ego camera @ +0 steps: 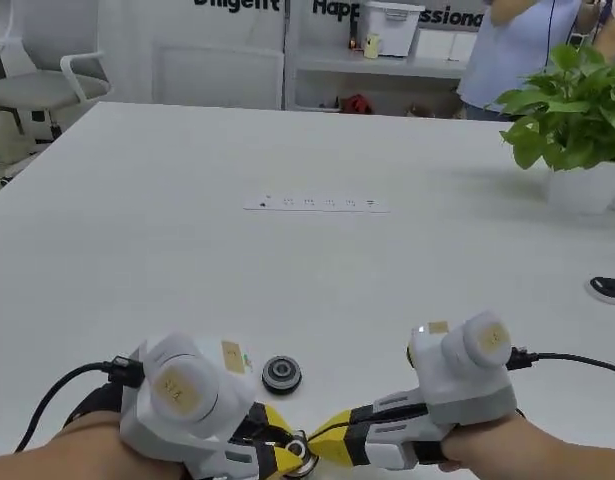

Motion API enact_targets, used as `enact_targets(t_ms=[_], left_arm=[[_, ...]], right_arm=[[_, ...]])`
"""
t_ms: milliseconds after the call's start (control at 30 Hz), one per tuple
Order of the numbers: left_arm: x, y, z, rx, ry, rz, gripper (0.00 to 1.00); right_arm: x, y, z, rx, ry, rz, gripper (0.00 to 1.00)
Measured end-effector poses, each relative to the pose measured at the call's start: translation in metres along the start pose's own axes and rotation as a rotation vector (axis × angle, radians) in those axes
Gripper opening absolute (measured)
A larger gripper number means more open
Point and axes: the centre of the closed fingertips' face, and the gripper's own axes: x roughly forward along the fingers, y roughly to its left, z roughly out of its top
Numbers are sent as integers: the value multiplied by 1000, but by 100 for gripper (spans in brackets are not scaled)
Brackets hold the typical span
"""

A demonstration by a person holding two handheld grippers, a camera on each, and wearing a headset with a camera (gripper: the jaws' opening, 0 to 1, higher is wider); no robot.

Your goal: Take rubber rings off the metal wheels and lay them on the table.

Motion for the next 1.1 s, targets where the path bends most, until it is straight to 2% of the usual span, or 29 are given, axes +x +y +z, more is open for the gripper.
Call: enact_targets(t_ms=[500, 700, 767, 1100], left_arm=[[-1, -1, 0, 0, -6, -1, 12], [0, -1, 0, -1, -8, -2, 12], [0, -1, 0, -1, -8, -1, 12], [0, 0, 0, -7, -12, 1, 12]], right_arm=[[2, 8, 5, 2, -18, 34, 0], [0, 8, 6, 36, -37, 43, 0], [2, 9, 10, 86, -56, 58, 0], [-2, 2, 14, 144, -101, 39, 0]])
